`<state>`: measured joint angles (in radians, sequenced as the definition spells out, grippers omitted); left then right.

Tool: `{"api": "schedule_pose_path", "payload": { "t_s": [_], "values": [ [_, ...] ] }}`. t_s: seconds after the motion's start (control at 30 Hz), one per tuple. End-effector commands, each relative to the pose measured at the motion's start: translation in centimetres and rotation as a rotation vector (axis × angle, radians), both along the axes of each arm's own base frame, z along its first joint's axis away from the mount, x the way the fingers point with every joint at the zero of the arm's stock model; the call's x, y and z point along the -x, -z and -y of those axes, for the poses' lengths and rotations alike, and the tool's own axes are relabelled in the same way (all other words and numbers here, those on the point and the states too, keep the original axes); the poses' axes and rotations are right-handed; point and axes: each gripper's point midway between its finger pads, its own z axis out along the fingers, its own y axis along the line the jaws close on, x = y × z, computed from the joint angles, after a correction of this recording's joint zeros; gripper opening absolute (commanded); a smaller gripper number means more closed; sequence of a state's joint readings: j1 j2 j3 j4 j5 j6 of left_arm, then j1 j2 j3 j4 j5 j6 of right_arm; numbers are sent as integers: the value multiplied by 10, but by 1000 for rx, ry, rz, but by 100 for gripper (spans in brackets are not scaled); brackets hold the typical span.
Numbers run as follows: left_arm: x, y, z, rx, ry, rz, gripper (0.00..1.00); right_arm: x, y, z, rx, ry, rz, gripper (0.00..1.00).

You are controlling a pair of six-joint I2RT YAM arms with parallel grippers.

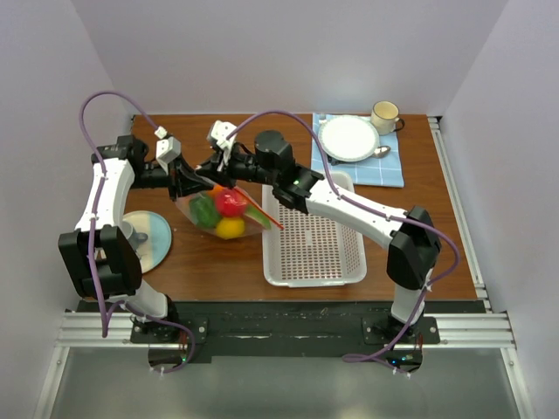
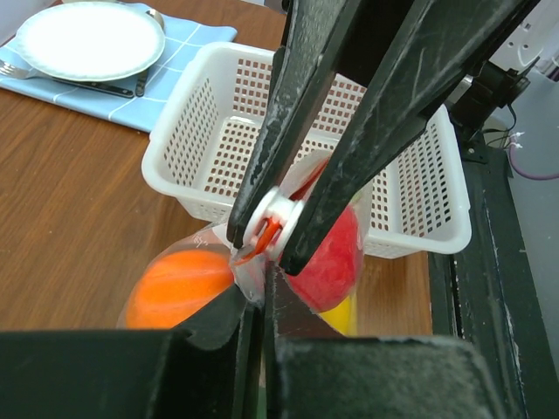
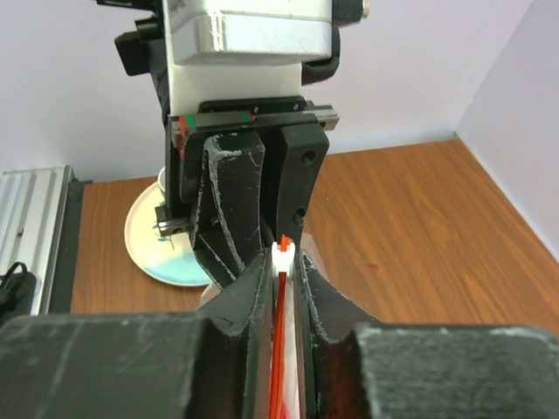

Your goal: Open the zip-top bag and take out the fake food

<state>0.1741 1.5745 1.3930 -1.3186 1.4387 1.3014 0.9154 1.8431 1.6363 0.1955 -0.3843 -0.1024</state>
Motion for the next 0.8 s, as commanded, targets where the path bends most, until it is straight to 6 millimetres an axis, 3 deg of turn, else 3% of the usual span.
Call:
{"api": "schedule_pose_path", "payload": {
  "t_s": [0.0, 0.07, 0.17, 0.23, 0.33, 0.37, 0.47, 0.67, 0.77],
  "values": [
    [0, -19, 5, 50, 10, 45, 15, 0, -19, 2, -34, 13, 19, 8],
    [0, -25, 5, 48, 9, 53, 36, 3, -14, 6, -23, 14, 13, 4],
    [0, -37, 6, 54, 12, 90, 45, 1, -11, 10, -15, 28, 11, 2],
    [1, -39, 7, 63, 16, 103, 45, 1, -13, 11, -18, 33, 11, 2],
    [-1, -33, 9, 69, 23, 86, 33, 3, -15, 12, -19, 33, 8, 2],
    [-2, -31, 9, 73, 24, 74, 20, 3, -16, 12, -19, 33, 8, 2],
    [-2, -28, 8, 67, 23, 74, 1, 3, -14, 13, -12, 37, 2, 2],
    [-6, -17, 5, 26, 17, 58, 0, -1, -14, 22, -5, 72, 7, 1],
    [-10, -22, 1, 24, 6, 67, 0, -1, -6, 28, 21, 84, -3, 1]
  ]
}}
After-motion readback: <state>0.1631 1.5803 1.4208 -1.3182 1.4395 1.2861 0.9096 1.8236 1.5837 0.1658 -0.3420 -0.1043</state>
